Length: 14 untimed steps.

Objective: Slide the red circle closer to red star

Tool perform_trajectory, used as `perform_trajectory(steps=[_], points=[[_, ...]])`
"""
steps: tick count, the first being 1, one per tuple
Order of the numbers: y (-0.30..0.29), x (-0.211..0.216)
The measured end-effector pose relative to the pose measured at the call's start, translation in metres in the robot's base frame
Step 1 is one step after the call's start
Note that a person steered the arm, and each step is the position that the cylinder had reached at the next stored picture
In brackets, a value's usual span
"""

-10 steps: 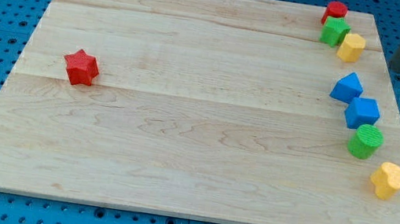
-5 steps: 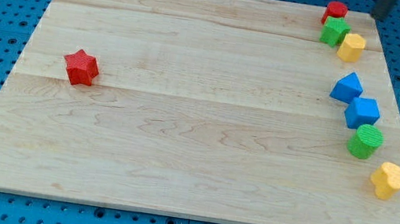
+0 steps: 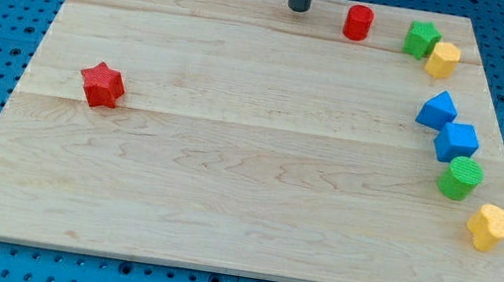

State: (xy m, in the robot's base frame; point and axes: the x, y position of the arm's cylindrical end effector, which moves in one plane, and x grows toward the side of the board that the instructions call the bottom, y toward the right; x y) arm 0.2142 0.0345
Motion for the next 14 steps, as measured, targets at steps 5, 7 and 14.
perform_trajectory(steps=[5, 7, 14], points=[[0.068, 0.002], [0.002, 0.054], [0.111, 0.011]])
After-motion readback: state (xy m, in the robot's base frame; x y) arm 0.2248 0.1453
